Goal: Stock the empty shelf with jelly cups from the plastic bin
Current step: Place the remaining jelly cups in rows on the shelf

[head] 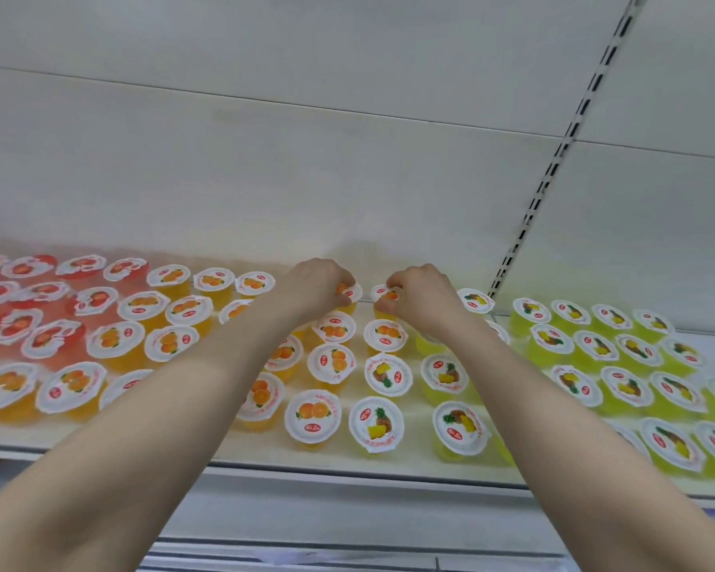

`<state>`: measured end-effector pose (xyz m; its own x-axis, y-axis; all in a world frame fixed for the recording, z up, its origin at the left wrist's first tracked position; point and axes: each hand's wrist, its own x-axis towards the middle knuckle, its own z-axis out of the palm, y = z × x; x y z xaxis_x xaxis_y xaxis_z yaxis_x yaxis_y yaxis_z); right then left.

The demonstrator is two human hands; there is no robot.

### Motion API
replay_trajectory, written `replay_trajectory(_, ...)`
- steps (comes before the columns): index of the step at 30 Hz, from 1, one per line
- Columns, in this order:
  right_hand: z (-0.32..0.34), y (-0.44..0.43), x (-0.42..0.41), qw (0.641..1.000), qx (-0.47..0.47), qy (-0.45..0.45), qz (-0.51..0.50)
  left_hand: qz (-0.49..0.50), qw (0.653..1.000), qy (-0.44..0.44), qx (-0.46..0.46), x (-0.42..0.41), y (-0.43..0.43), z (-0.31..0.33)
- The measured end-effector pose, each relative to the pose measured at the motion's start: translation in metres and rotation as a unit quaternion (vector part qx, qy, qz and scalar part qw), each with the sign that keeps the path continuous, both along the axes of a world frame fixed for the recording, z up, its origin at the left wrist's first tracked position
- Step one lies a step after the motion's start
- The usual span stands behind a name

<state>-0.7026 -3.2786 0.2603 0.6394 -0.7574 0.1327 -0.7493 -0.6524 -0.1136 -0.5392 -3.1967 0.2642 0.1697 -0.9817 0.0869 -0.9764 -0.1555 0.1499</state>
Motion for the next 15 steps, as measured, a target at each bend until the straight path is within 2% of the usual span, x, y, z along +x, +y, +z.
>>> replay_trajectory(5, 0.003, 0.005, -0.006, 1.000, 0.004, -0.017, 0.004, -0.022, 1.000, -0.011, -0.017, 0.004, 0.006, 0.000)
replay_trajectory(10, 0.012, 0.035, -0.026, 0.995, -0.012, -0.074, 0.062, -0.056, 0.996, -0.019, -0.060, 0.008, 0.034, 0.009)
replay_trajectory(15, 0.001, 0.071, -0.028, 0.997, -0.036, -0.029, 0.054, -0.062, 0.997, -0.030, -0.025, 0.001, 0.062, 0.007)
